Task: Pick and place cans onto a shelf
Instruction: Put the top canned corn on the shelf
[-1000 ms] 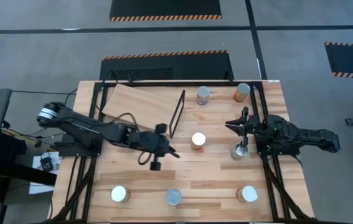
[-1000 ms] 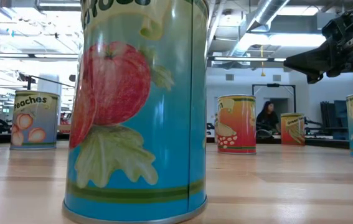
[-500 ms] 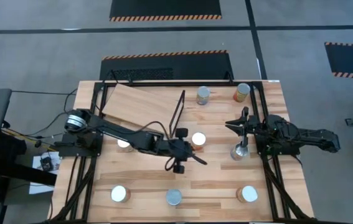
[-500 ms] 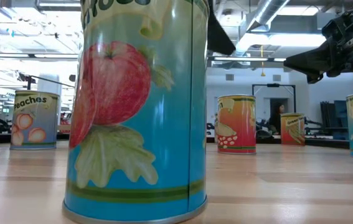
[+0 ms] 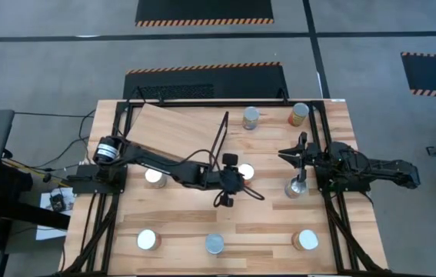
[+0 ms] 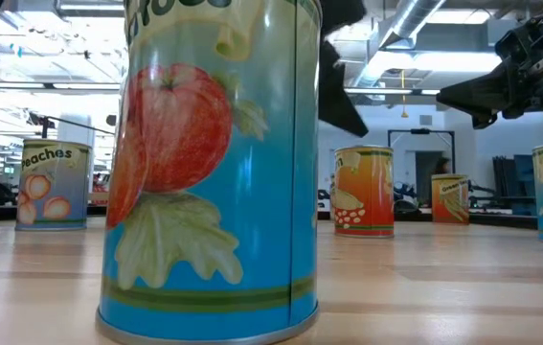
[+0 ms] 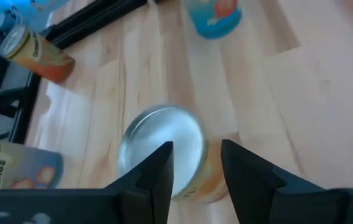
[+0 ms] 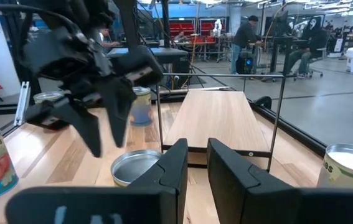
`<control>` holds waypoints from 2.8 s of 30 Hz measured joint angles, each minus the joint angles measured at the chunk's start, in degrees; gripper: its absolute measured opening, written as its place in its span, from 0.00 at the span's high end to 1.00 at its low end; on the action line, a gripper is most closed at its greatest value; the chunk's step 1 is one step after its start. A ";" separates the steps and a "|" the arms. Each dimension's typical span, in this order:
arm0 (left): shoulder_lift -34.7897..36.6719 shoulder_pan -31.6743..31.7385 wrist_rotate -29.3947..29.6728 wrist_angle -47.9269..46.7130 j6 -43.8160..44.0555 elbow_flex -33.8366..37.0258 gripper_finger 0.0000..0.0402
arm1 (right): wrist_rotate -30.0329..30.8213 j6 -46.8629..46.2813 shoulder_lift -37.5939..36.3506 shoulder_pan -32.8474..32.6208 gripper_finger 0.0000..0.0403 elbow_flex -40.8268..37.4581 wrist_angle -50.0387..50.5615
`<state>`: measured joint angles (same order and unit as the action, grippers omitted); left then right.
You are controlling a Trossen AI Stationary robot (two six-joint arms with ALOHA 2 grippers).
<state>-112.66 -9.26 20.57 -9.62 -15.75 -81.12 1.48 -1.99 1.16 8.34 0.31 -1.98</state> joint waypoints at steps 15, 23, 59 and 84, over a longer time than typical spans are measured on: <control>0.00 2.74 -8.27 -1.12 -4.55 0.02 0.69 | 0.00 -0.01 0.00 0.00 0.78 -0.02 -0.01; 0.00 3.47 -8.28 -3.07 -5.37 0.04 0.69 | 0.00 -0.01 -0.01 0.00 0.78 -0.02 -0.01; 0.17 3.36 -14.29 -10.18 -5.06 -9.15 1.00 | 0.02 -0.01 -0.01 0.00 0.78 -0.02 0.00; 20.21 7.10 8.60 -54.59 10.51 -31.88 1.00 | 0.02 -0.01 0.00 0.00 0.78 0.00 -0.04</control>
<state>-92.45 -2.16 29.18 -64.21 -5.24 -113.01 1.50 -2.00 1.16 8.34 0.31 -2.02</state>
